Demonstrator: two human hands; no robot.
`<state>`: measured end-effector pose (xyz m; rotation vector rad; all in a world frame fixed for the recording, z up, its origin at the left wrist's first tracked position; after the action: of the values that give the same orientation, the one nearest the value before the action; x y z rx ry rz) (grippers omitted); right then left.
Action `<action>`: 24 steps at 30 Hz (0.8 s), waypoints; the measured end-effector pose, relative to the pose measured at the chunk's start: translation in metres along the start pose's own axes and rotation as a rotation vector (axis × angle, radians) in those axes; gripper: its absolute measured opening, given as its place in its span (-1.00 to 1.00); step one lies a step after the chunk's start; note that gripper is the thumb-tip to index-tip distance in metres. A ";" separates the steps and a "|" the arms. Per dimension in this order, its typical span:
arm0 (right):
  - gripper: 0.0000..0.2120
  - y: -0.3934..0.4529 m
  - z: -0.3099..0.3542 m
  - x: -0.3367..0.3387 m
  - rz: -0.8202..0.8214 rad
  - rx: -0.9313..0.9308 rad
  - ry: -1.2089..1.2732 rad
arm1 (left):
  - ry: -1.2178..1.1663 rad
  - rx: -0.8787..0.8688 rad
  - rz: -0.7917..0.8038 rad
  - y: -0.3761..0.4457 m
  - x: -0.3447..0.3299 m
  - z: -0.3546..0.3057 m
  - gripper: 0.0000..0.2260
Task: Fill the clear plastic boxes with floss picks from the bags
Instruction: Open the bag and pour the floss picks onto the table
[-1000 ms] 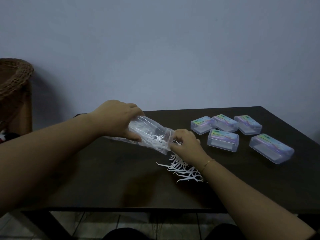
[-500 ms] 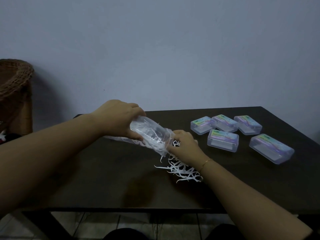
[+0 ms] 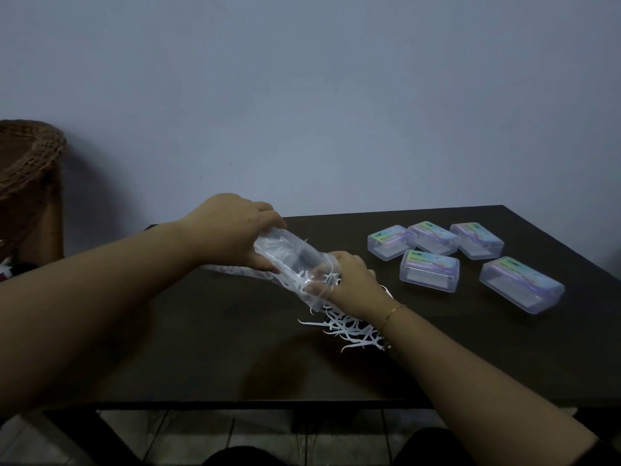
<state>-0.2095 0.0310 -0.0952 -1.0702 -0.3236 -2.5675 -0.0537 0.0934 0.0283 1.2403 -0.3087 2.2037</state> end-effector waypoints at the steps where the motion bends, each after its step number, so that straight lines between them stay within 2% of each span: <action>1: -0.83 0.001 0.000 0.000 -0.017 -0.005 -0.013 | 0.015 -0.003 0.015 0.000 0.001 0.000 -0.32; 4: -0.84 0.002 -0.003 0.001 -0.033 -0.013 -0.024 | 0.048 -0.006 0.034 -0.002 0.006 0.001 -0.34; 7: -0.96 -0.002 -0.002 0.004 -0.010 -0.014 0.094 | 0.050 0.006 0.036 -0.006 0.007 0.006 -0.33; 8: -0.94 -0.004 0.000 0.004 0.013 -0.012 0.133 | 0.047 0.011 0.032 -0.007 0.006 0.008 -0.32; 12: -0.69 -0.009 0.007 0.001 0.134 0.002 0.297 | 0.020 0.005 0.008 -0.007 0.003 0.011 -0.32; 16: -0.56 -0.008 0.008 0.003 0.126 0.010 0.340 | 0.036 -0.033 0.034 0.000 0.005 0.008 -0.30; 24: -0.60 -0.009 0.008 0.007 0.167 -0.005 0.388 | 0.083 -0.111 0.040 0.005 0.008 0.006 -0.31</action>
<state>-0.2124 0.0406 -0.0856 -0.5529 -0.1220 -2.5493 -0.0553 0.0891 0.0386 1.0886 -0.4191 2.2330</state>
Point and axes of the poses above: each hand's wrist, its own y-axis towards the middle knuckle, its own x-axis out of the back of the hand, z = x × y, the point moved 4 cm from there along y, towards the middle knuckle, and after that the axes turned 13 degrees about -x, right-handed, at the moved point
